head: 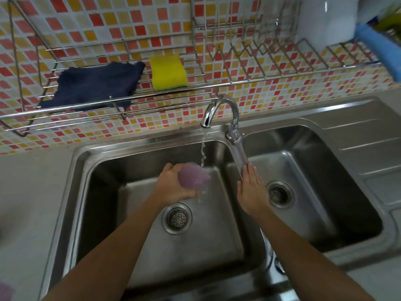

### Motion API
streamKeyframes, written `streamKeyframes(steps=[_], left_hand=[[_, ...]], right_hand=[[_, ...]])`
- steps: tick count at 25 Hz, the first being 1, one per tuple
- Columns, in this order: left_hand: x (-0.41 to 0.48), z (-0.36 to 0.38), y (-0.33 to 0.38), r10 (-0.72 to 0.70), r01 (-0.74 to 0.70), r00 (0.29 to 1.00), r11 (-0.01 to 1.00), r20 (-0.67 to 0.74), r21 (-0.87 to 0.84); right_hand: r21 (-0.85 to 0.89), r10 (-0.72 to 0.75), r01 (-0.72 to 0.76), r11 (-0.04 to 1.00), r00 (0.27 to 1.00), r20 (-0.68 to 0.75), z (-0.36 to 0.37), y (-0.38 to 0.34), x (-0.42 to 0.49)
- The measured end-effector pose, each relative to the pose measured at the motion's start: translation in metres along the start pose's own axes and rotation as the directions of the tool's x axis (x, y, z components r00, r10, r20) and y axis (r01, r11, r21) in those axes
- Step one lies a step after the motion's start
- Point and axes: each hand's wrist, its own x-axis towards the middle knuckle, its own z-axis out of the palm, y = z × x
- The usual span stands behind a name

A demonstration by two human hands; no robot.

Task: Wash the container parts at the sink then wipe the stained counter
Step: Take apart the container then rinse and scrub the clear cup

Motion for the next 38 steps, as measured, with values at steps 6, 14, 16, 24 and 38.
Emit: streamKeyframes(steps=[6, 14, 16, 24, 38], left_hand=[[0.003, 0.007, -0.012, 0.071, -0.068, 0.997, 0.889, 0.012, 0.453], [0.003, -0.005, -0.018, 0.361, -0.208, 0.932, 0.602, -0.03, 0.771], [0.003, -0.01, -0.021, 0.484, -0.235, 0.874, 0.509, -0.05, 0.828], [-0.029, -0.04, -0.018, 0.511, -0.227, 0.843, 0.624, -0.17, 0.747], [-0.101, -0.103, -0.015, 0.166, -0.19, 0.982, 0.824, -0.093, -0.534]], right_hand=[[-0.083, -0.016, 0.02, 0.996, 0.999, 0.051, 0.005, 0.008, -0.008], [-0.096, -0.014, 0.019, 0.995, 0.999, 0.047, 0.004, 0.007, -0.008], [-0.11, -0.02, 0.025, 0.994, 0.999, 0.049, 0.004, 0.007, -0.008], [-0.028, -0.041, 0.043, 0.999, 0.998, 0.056, -0.003, 0.003, -0.011], [0.218, -0.27, 0.388, 0.896, 0.863, -0.427, -0.253, -0.206, 0.043]])
